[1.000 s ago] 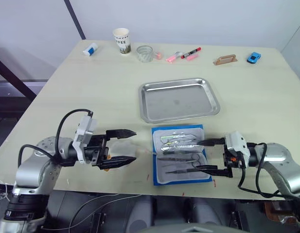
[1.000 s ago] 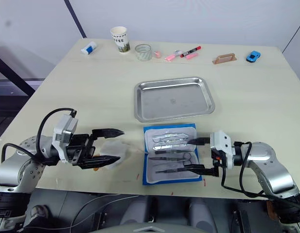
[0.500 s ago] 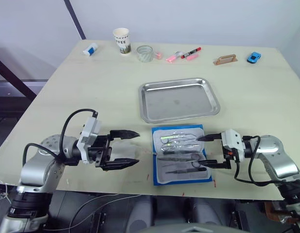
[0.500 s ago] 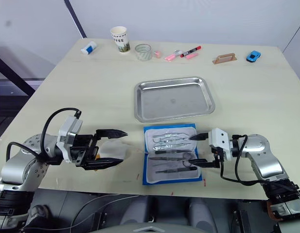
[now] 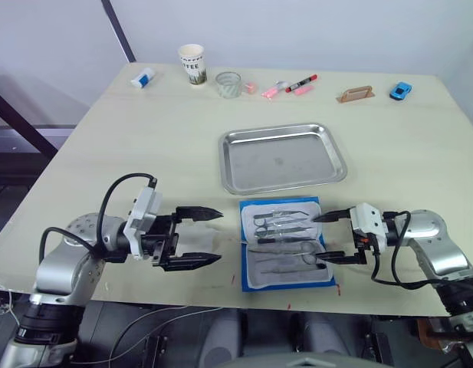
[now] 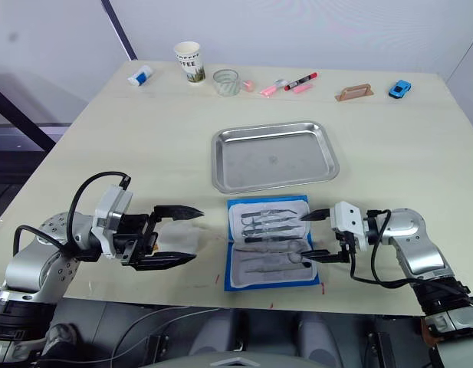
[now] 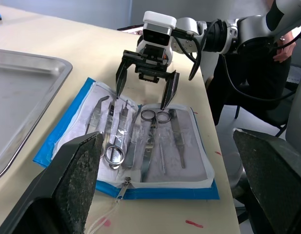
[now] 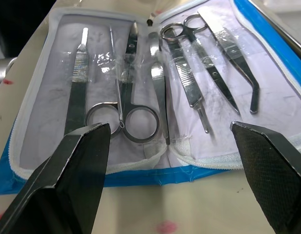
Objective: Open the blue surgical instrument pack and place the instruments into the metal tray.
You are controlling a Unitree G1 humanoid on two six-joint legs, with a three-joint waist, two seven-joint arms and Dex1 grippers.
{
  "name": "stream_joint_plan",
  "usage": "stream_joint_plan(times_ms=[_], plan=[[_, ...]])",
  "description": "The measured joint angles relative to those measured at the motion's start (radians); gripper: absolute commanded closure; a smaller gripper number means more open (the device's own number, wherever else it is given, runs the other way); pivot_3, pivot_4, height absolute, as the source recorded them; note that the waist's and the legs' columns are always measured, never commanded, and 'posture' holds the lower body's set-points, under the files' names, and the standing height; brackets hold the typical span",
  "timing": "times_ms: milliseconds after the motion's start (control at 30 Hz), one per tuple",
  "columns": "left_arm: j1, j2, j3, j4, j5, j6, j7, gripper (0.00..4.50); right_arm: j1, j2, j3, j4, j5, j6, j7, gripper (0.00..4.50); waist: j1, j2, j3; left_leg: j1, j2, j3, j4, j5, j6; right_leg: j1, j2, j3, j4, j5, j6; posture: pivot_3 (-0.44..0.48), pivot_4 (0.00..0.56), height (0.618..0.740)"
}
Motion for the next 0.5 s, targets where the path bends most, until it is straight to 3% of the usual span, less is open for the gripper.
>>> stream_joint_plan(times_ms=[500], plan=[[0.017,-0.016,0.000,0.018,0.019,-0.057,-0.022,0.00,-0.014,0.025,0.006,0.092,-0.034,-0.064,0.005,0.19,-0.001,0.000,0.000,0.001,0.000,0.000,0.000,0.000,0.000,0.000,0.000,0.000,0.000,0.000,0.000,0.000,0.150,0.740]])
